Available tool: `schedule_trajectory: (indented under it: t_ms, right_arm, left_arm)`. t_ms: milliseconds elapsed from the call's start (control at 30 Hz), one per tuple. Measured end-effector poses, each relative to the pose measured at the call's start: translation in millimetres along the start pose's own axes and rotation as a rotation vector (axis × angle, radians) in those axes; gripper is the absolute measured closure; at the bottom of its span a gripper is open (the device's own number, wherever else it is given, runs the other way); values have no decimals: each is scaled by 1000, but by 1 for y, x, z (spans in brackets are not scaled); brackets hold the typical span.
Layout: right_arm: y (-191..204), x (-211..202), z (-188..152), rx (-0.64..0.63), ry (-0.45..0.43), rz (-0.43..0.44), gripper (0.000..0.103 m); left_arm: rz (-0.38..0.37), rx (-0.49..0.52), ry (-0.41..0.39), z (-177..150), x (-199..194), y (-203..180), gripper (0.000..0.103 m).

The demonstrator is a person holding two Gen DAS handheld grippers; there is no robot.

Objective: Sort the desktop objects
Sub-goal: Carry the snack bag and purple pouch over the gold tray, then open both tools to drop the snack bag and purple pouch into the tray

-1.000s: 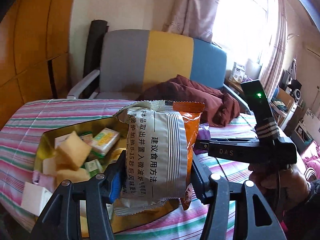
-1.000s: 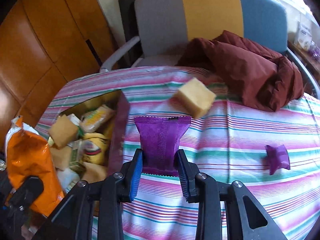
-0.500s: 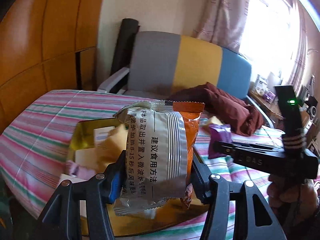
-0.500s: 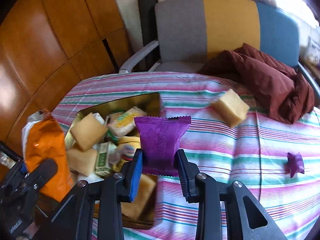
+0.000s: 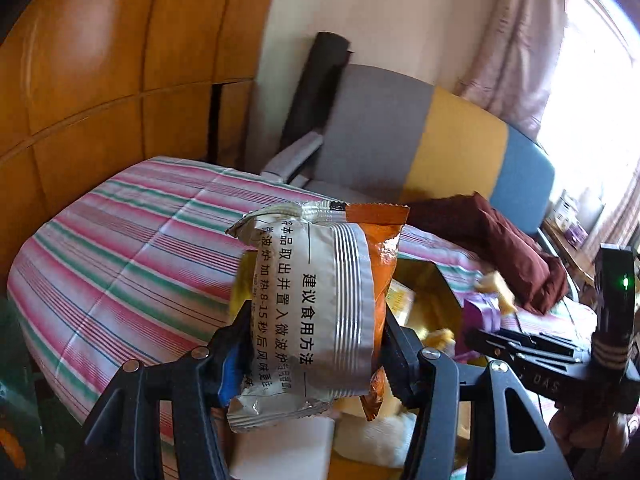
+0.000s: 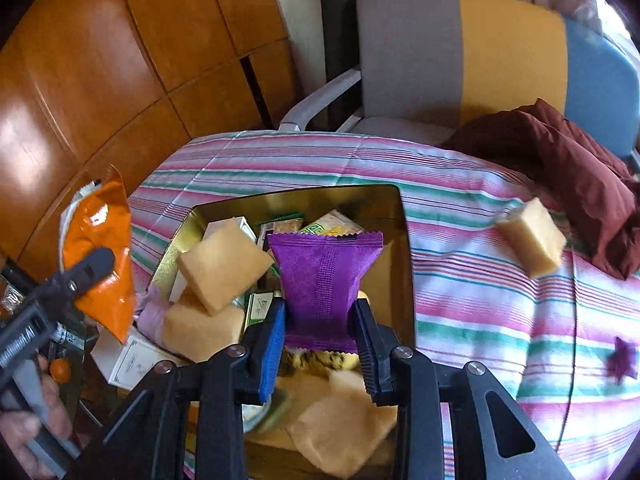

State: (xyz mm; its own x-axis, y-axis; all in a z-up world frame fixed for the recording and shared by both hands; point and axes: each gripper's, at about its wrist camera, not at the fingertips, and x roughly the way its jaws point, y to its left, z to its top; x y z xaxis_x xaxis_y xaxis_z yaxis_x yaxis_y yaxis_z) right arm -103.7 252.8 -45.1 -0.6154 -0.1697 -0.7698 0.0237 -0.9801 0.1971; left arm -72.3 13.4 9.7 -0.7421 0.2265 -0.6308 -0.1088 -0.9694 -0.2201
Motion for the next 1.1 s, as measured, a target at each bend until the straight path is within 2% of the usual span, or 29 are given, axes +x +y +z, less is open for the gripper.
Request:
schedule_trajectory:
  t_ms: [267, 467, 567, 667, 1100]
  right_arm:
    - [0, 28, 17, 29, 30, -15, 69]
    - [-5, 48, 25, 40, 66, -12, 69]
    - [-11, 56, 28, 64, 79, 10, 68]
    - [-21, 59, 30, 112, 80, 47, 61]
    - [-38, 43, 10, 146, 53, 41, 61]
  left_arm:
    - [15, -48, 35, 11, 21, 13, 45]
    - [-1, 9, 106, 7, 50, -16, 45]
    - [-36, 10, 100, 3, 53, -29, 45]
    - [-57, 28, 92, 4, 53, -40, 45]
    - [-46, 77, 173, -5, 91, -71, 45]
